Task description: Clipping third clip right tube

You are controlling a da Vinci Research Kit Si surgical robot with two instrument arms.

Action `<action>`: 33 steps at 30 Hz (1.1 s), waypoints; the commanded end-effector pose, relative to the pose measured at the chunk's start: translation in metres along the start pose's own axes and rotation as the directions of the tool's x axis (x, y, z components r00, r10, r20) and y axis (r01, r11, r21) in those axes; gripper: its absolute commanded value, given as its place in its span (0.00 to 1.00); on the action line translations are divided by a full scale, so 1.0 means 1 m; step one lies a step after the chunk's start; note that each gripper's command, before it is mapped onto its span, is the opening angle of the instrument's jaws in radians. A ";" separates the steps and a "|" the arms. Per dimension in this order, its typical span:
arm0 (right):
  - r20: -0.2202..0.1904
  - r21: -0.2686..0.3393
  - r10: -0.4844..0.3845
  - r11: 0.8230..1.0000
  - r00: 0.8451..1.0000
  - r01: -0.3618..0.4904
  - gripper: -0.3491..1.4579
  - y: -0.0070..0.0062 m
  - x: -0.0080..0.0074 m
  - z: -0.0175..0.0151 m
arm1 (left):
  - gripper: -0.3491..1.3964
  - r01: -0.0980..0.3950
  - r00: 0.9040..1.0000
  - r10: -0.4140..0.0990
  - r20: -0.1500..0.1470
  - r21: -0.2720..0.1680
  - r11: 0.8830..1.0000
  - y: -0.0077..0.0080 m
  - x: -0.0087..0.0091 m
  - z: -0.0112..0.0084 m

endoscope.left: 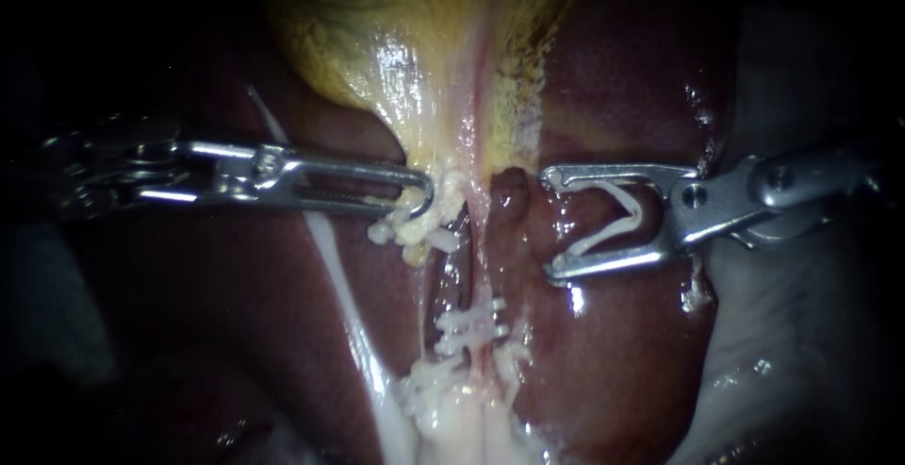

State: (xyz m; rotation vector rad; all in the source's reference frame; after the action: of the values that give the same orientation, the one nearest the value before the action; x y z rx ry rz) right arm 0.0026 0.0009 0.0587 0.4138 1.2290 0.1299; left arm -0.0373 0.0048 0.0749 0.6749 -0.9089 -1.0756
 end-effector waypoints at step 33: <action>0.011 -0.010 0.276 0.961 0.961 -0.276 0.46 0.0011 -0.0027 0.0059 | 0.00 -0.013 1.000 0.014 0.028 -0.036 0.999 -0.0041 -0.0034 -0.0097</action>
State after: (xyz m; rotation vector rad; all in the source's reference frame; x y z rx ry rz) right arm 0.0077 -0.0005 0.0636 0.5897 1.1464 0.3952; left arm -0.0312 0.0069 0.0658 0.6247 -0.9150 -1.0891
